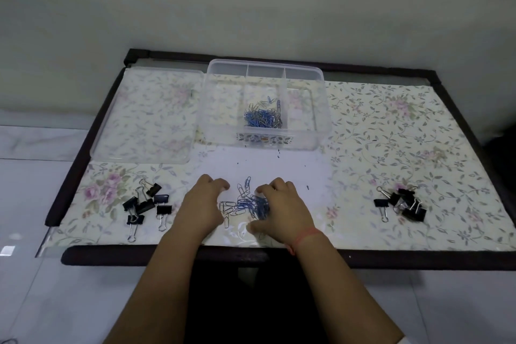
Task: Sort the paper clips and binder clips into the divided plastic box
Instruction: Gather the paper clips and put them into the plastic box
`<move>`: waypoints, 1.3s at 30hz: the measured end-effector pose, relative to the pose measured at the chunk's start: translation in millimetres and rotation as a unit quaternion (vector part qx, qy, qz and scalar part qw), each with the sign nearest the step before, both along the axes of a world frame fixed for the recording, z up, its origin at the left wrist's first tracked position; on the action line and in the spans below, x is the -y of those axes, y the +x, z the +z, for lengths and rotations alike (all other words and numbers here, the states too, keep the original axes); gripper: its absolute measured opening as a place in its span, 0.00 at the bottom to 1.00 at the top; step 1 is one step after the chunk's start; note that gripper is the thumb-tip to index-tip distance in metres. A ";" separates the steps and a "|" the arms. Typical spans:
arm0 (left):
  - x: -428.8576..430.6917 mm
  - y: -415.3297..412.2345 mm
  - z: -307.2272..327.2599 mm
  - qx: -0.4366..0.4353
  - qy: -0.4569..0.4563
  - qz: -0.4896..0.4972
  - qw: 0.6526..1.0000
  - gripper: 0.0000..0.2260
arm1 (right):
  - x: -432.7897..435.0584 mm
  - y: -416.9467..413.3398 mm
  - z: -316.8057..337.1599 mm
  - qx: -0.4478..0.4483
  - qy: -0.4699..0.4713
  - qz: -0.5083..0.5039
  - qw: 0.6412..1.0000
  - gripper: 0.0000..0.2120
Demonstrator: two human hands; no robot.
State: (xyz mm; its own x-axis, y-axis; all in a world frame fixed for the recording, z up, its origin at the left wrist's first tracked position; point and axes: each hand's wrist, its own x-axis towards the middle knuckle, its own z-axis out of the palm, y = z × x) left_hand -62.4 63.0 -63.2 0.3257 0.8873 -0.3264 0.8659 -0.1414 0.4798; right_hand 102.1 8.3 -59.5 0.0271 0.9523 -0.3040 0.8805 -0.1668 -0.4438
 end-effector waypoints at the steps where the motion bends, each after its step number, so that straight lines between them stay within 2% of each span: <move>1: -2.1 3.1 -0.5 0.014 0.002 0.003 1.000 0.26 | -0.9 -2.0 -0.4 0.001 -0.003 -0.003 1.000 0.32; 3: -5.1 11.8 -1.1 0.037 0.013 0.009 0.999 0.23 | -3.3 -5.2 -2.3 -0.014 0.001 -0.020 1.000 0.29; 5: -5.8 22.0 -2.0 0.052 0.029 0.014 0.998 0.21 | -5.6 -5.7 -4.8 -0.048 0.018 -0.055 0.997 0.21; 8: -6.0 27.7 -5.1 0.058 0.039 0.011 0.997 0.22 | -7.8 -0.9 -7.8 -0.064 0.038 -0.100 0.992 0.12; 11: -8.7 20.3 -2.6 0.043 0.009 -0.016 0.999 0.30 | -7.8 7.7 -7.7 -0.051 0.028 -0.100 0.993 0.12; 13: -7.3 18.9 2.2 -0.004 -0.009 -0.069 0.998 0.38 | -6.4 12.0 -5.6 -0.045 0.014 -0.081 0.996 0.16; 15: -6.0 24.3 5.0 -0.033 0.000 -0.103 0.994 0.42 | -6.4 12.3 -5.0 -0.037 0.012 -0.069 0.997 0.19; 18: -10.8 37.5 2.0 -0.033 0.022 -0.111 0.993 0.37 | -8.5 6.3 -5.9 -0.026 0.028 -0.080 0.996 0.14; 21: -16.2 45.7 -1.6 -0.019 0.056 -0.105 0.993 0.24 | -10.2 2.6 -7.4 -0.019 0.025 -0.084 0.996 0.09; 24: -16.6 49.5 -3.9 -0.024 0.074 -0.102 0.992 0.14 | -10.5 1.4 -8.6 -0.003 0.020 -0.071 0.997 0.09; 31: -15.5 51.2 -8.9 -0.026 0.085 -0.077 0.993 0.12 | -4.8 -5.8 -12.0 0.033 0.041 -0.067 0.996 0.10; 39: -6.3 41.4 -11.0 -0.021 0.058 -0.096 0.993 0.08 | -2.6 -5.7 -10.3 0.037 0.045 -0.079 0.995 0.10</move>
